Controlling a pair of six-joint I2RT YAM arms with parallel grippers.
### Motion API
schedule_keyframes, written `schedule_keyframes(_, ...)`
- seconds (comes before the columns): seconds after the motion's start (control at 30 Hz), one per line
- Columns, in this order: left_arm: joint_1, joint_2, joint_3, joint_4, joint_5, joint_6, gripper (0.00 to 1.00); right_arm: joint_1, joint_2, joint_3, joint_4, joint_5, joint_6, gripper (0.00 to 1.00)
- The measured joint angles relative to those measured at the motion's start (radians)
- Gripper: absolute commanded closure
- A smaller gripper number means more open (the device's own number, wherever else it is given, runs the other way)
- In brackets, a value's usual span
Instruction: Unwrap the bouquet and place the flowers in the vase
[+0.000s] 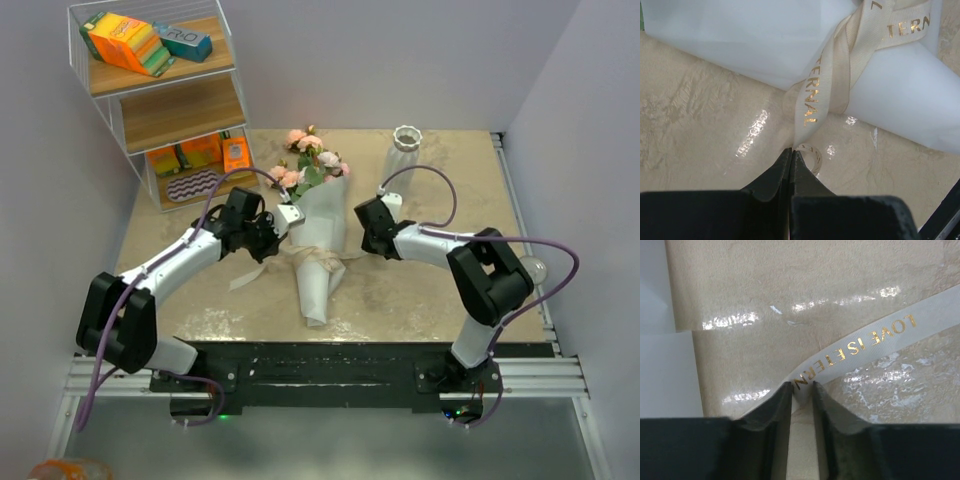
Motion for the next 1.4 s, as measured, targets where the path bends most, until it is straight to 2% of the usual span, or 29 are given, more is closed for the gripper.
schedule_keyframes(0.1,0.0,-0.006,-0.002,-0.003,-0.007,0.0,1.0,0.0,-0.005,-0.007,-0.003,0.006,0.007,1.0)
schedule_keyframes(0.3,0.0,-0.038,-0.002,-0.02,-0.038,0.013,1.0,0.0,-0.064,-0.024,-0.076,0.047,0.002,1.0)
schedule_keyframes(0.47,0.023,-0.075,0.001,-0.034,-0.09,0.031,1.0,-0.018,-0.181,-0.018,-0.155,0.123,-0.026,1.0)
schedule_keyframes(0.57,0.114,-0.089,0.031,-0.05,-0.094,0.035,1.0,-0.075,-0.27,-0.013,-0.177,0.145,-0.047,1.0)
schedule_keyframes(0.77,0.398,-0.134,0.1,-0.056,-0.074,0.051,1.0,-0.267,-0.42,-0.002,-0.188,0.18,-0.108,1.0)
schedule_keyframes(0.97,0.496,-0.224,0.079,-0.088,-0.061,0.094,1.0,-0.326,-0.449,0.01,-0.223,0.256,-0.117,0.99)
schedule_keyframes(1.0,0.522,-0.231,0.074,-0.091,-0.061,0.097,0.99,-0.336,-0.449,0.01,-0.232,0.265,-0.115,0.95)
schedule_keyframes(1.03,0.547,-0.232,0.073,-0.097,-0.062,0.101,0.92,-0.347,-0.45,0.01,-0.24,0.277,-0.112,0.76)
schedule_keyframes(1.07,0.574,-0.229,0.071,-0.098,-0.066,0.101,0.64,-0.359,-0.452,0.01,-0.249,0.293,-0.106,0.58)
schedule_keyframes(1.1,0.589,-0.223,0.07,-0.098,-0.072,0.1,0.44,-0.367,-0.455,0.01,-0.254,0.306,-0.095,0.41)
schedule_keyframes(1.13,0.603,-0.216,0.07,-0.098,-0.08,0.103,0.28,-0.375,-0.46,0.01,-0.264,0.32,-0.086,0.13)
schedule_keyframes(1.17,0.612,-0.208,0.069,-0.098,-0.091,0.101,0.06,-0.38,-0.466,0.01,-0.274,0.336,-0.079,0.02)
schedule_keyframes(1.2,0.615,-0.202,0.069,-0.098,-0.099,0.098,0.01,-0.383,-0.472,0.011,-0.284,0.349,-0.069,0.01)
schedule_keyframes(1.4,0.618,-0.196,0.077,-0.121,-0.072,0.073,0.01,-0.383,-0.505,0.034,-0.326,0.384,-0.059,0.01)
